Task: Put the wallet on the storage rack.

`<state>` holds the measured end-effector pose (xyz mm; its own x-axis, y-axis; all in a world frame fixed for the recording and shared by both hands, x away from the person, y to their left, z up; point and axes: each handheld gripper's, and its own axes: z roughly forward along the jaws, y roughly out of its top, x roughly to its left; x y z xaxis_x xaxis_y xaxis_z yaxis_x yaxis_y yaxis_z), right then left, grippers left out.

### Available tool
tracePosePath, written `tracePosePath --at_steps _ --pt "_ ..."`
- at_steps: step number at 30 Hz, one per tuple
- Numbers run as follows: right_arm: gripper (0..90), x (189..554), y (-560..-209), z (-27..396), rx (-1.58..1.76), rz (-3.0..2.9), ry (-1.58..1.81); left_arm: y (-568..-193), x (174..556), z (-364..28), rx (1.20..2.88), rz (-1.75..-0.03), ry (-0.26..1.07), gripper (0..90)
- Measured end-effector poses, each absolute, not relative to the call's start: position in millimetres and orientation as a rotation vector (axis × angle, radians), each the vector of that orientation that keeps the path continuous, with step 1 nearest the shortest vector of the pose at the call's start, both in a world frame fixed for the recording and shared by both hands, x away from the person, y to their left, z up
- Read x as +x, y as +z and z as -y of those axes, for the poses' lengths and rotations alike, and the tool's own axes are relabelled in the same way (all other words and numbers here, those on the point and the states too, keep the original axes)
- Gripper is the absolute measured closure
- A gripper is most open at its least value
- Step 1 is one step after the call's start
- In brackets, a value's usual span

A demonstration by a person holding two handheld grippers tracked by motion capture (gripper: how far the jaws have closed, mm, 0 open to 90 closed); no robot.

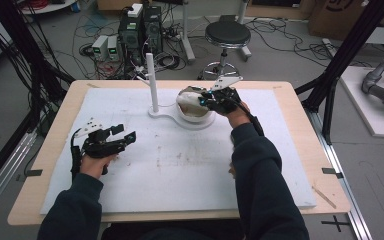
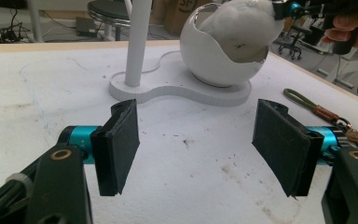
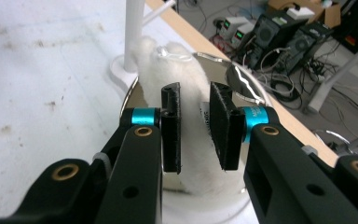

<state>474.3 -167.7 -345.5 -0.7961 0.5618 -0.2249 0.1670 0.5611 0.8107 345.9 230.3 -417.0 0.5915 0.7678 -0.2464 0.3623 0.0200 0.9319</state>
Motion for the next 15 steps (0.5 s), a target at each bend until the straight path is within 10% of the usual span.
tracePosePath --at_steps 15 --pt "35.9 421 -336 242 0.899 -2.178 1.353 -416 345 -232 1.585 -0.954 0.466 17.7"
